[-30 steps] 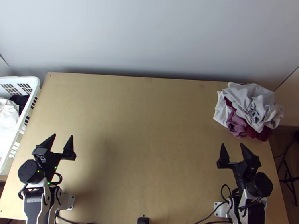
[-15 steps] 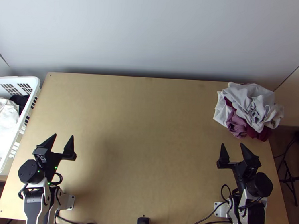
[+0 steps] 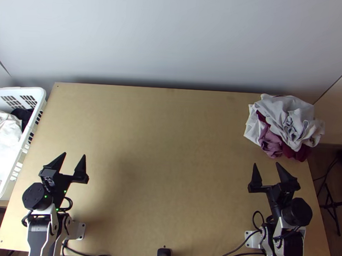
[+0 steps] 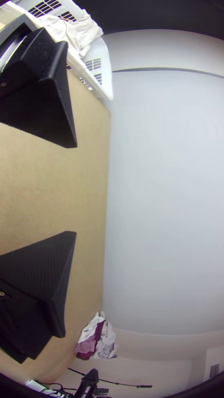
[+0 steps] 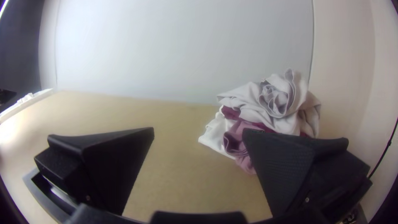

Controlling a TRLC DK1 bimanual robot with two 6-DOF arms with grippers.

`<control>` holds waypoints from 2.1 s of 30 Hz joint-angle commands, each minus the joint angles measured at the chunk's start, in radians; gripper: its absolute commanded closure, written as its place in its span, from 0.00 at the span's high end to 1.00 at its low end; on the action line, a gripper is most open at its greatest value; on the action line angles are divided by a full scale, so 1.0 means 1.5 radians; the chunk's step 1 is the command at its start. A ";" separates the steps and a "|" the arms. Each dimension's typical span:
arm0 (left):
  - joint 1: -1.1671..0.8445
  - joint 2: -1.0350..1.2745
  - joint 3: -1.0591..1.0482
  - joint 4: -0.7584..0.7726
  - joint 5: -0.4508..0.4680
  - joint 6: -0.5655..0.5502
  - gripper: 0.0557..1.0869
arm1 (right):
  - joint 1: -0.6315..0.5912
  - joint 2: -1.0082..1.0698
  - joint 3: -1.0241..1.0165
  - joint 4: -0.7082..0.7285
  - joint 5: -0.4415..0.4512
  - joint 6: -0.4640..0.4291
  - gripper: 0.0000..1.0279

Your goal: Fold the t-shirt

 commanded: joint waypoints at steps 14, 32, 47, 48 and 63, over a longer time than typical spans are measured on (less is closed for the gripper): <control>0.057 0.384 0.142 0.146 -0.006 -0.013 0.95 | -0.021 0.363 0.248 0.107 0.005 0.042 0.96; 0.039 0.566 0.468 -0.001 0.017 -0.011 0.95 | 0.169 0.668 0.530 0.026 0.103 0.074 0.96; -0.012 0.802 0.672 -0.007 0.030 -0.029 0.95 | 0.270 0.872 0.749 0.037 0.109 0.120 0.96; -0.009 0.817 0.686 -0.009 0.030 -0.032 0.95 | 0.273 0.881 0.757 0.034 0.108 0.125 0.96; 0.071 0.942 0.736 -0.072 0.019 -0.049 0.95 | 0.384 0.892 0.810 -0.047 0.065 0.182 0.96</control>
